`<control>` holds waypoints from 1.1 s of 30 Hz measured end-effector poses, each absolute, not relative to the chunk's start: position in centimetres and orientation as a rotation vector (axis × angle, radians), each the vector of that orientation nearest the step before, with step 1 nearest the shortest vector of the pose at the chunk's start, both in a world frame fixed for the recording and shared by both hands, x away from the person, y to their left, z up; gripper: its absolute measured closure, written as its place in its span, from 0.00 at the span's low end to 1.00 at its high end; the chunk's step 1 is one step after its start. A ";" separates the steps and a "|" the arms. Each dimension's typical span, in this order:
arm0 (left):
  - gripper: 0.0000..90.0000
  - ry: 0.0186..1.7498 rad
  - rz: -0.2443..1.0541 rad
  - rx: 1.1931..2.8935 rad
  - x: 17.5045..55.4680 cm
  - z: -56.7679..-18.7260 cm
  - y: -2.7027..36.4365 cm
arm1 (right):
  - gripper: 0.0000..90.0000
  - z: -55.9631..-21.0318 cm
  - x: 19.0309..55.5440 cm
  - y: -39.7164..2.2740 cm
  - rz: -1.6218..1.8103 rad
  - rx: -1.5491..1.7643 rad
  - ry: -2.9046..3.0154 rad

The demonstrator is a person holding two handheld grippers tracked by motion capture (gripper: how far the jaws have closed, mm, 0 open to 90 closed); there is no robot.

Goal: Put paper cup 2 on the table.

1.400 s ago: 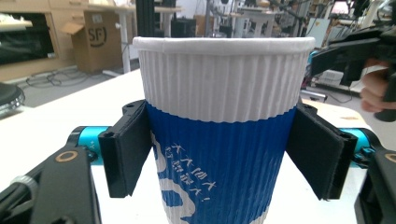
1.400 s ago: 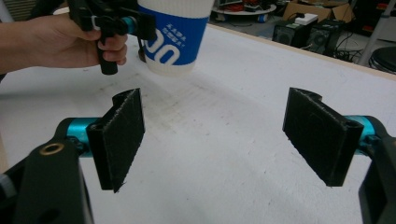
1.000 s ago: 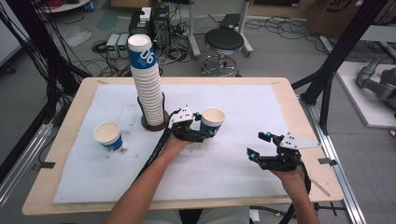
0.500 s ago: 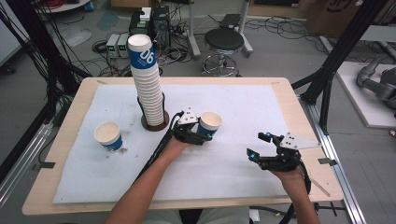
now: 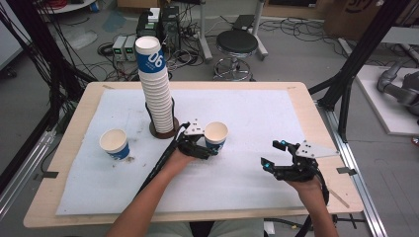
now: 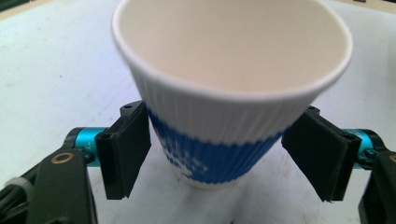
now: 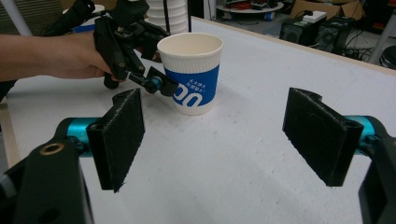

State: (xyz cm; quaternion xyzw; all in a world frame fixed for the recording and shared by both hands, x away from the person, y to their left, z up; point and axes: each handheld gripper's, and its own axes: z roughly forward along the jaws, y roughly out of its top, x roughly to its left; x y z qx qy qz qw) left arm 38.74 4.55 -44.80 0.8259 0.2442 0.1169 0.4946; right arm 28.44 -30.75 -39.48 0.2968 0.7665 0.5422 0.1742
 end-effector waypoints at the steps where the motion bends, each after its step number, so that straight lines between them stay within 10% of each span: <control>1: 0.26 0.597 0.279 2.005 38.7 -44.9 4.7 | 0.24 -39.5 28.5 -30.8 1.537 0.836 2.168; 33: 0.18 0.608 0.437 1.553 31.4 -39.3 17.5 | 0.24 -39.7 27.8 -31.8 1.506 0.891 2.105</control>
